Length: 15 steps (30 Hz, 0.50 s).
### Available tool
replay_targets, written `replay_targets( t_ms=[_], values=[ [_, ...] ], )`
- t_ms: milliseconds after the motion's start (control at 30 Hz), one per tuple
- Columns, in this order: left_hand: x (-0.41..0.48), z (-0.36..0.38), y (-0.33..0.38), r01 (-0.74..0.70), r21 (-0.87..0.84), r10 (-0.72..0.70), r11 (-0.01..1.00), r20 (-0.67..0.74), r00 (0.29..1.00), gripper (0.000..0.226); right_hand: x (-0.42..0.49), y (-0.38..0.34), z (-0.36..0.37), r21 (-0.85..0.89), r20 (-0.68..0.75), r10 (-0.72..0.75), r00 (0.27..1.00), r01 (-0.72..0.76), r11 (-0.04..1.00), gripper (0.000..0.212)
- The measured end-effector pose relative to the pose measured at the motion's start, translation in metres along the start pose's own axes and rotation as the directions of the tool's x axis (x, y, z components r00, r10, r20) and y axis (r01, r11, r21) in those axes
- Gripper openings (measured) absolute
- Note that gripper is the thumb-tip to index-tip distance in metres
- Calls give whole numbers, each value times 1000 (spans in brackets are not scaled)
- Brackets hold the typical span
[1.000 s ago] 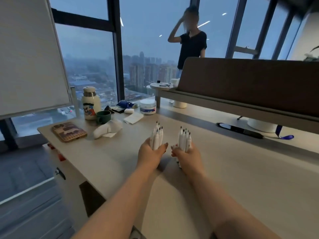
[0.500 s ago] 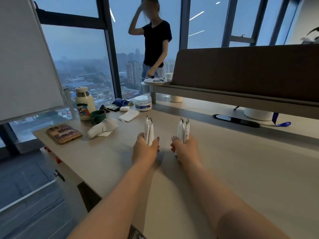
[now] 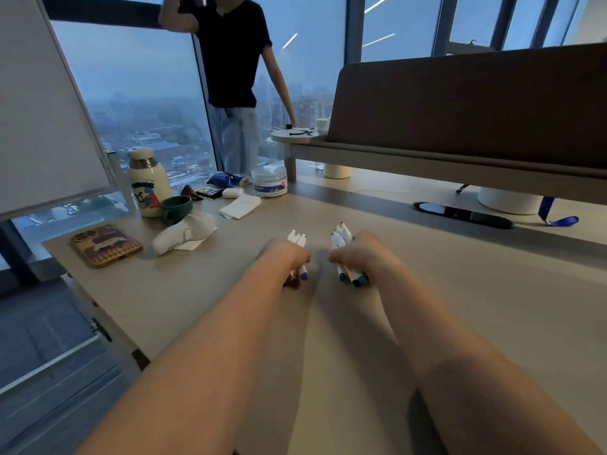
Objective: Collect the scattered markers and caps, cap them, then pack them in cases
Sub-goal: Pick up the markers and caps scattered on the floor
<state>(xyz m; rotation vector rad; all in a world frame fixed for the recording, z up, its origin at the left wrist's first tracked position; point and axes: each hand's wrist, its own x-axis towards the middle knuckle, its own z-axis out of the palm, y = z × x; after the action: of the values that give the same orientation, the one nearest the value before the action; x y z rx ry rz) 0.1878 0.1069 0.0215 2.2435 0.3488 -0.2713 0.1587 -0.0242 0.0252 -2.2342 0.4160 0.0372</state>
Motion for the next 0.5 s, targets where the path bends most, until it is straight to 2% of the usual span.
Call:
replay_targets(
  t_ms=[100, 233, 367, 500],
  values=[
    [3, 3, 3, -23, 71, 23, 997, -9, 1000, 27, 5, -1, 4, -110, -11, -61, 998, 59, 992, 23],
    [4, 7, 5, -56, 142, 64, 988, -51, 997, 25, 9, 1, 11, -217, -64, -151, 986, 134, 967, 27],
    [-2, 9, 9, -62, 216, 77, 974, -62, 995, 33, 15, 3, 19, -187, -88, -161, 983, 142, 972, 38],
    [1, 10, 10, -59, 275, 83, 960, -74, 994, 43, 18, 6, 20, -133, -85, -153, 985, 141, 981, 26]
  ],
)
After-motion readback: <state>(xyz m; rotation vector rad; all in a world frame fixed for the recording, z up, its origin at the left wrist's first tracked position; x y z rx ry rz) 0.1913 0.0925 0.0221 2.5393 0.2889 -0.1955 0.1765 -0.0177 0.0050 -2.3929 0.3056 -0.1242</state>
